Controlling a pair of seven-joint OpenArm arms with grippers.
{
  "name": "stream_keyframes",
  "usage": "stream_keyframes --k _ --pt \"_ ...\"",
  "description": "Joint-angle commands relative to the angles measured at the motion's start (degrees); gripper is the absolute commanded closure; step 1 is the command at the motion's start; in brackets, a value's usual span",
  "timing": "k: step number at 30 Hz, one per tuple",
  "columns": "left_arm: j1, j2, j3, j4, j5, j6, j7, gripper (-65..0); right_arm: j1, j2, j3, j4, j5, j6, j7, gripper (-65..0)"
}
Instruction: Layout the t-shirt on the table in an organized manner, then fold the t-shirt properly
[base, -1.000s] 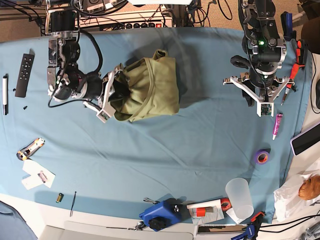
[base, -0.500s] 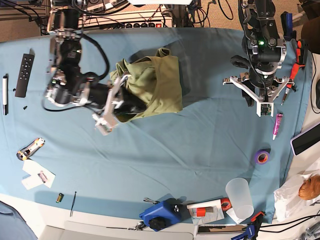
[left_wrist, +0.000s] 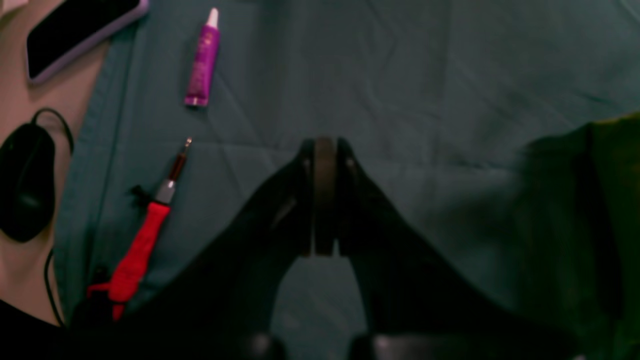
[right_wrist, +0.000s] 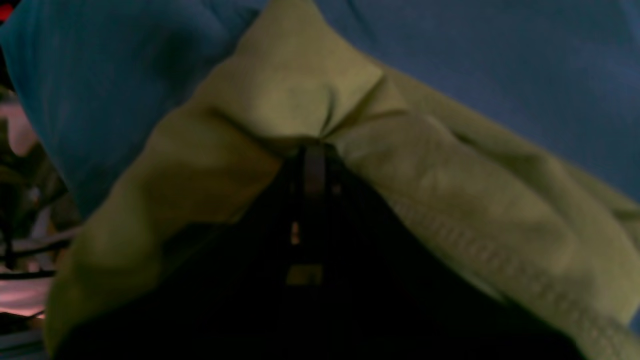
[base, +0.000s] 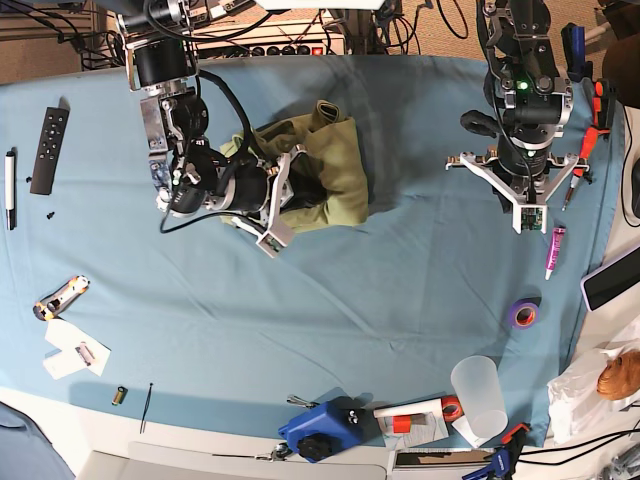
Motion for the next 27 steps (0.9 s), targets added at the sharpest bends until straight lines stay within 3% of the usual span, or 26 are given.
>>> stream_keyframes --k 1,6,11,17,22,27 --pt "-0.24 -0.20 -0.07 0.94 0.61 0.00 -1.33 0.0 0.96 0.44 1.60 2.75 1.49 -0.12 -0.63 0.0" --pt "0.44 -0.68 -0.07 0.92 2.01 -0.39 -1.51 0.0 0.96 0.48 10.25 14.97 3.17 -0.12 -3.06 0.0" --pt "1.84 -5.60 -0.07 0.94 -3.54 -7.37 -3.39 0.0 0.26 0.63 19.61 23.06 3.41 -1.44 -7.06 0.0" --pt "5.46 -10.21 -0.09 0.92 -5.77 -7.45 -3.32 0.0 -7.58 0.61 29.73 26.97 10.58 -1.57 -10.99 0.0" --pt "10.75 -10.34 -0.09 0.94 -7.69 -7.30 -1.70 0.0 -16.11 0.59 37.68 30.75 13.53 -1.53 -14.95 0.0" --pt "16.48 -10.97 -0.09 0.94 -7.82 -7.32 -1.11 0.0 -24.09 0.61 43.58 32.76 13.66 -1.36 -15.55 0.0"
